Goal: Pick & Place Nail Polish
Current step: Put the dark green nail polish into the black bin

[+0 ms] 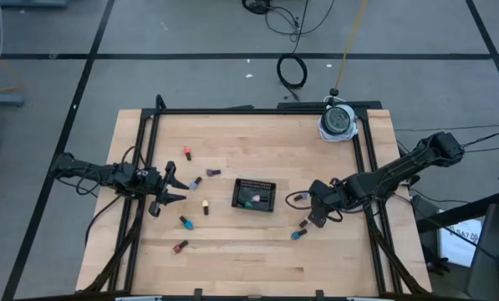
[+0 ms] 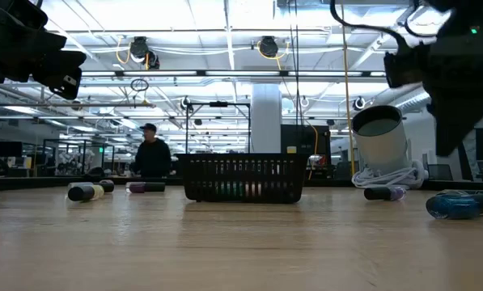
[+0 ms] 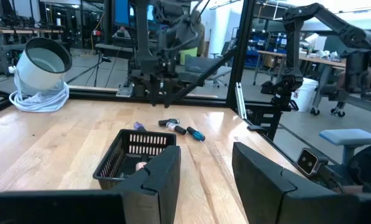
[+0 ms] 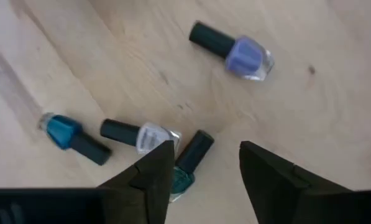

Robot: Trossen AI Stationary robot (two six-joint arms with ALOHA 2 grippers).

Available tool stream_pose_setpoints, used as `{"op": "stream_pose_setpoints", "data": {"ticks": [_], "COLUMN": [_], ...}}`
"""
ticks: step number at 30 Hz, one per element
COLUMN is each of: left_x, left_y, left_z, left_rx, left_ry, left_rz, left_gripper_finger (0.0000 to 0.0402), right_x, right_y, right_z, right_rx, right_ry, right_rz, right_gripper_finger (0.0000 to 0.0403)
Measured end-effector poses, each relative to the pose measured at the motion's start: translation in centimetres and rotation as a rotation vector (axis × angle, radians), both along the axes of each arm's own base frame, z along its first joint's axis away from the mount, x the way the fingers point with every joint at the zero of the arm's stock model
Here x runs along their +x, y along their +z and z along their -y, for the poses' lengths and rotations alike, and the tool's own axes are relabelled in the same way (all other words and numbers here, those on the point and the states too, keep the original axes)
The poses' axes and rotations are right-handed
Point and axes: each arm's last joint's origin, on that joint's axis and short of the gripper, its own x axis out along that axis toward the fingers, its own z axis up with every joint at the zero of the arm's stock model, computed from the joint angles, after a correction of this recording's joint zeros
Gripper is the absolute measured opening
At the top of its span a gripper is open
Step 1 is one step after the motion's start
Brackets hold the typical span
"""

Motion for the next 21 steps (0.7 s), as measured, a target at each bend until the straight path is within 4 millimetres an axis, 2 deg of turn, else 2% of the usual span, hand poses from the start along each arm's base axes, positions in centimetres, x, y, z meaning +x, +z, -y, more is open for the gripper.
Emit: {"op": "stream_pose_setpoints", "data": {"ticks": [8,21], "left_x": [0.0,0.0], "left_y": [0.0,0.0], "left_z": [0.0,0.0], "left_rx": [0.000,0.000], "left_ry": [0.000,0.000], "left_rz": [0.000,0.000], "left_gripper_finger": [0.0145,0.0145], "right_x": [-0.7,-1.9], "right_y": [-3.1,-4.7], "right_z": [-0.2,0.5], "right_rx": [0.042,-0.001], "right_ry": [-0.011,-0.044], "right_rz": [0.074,0.019], "right_gripper_finger": [0.0172,0.0171]}}
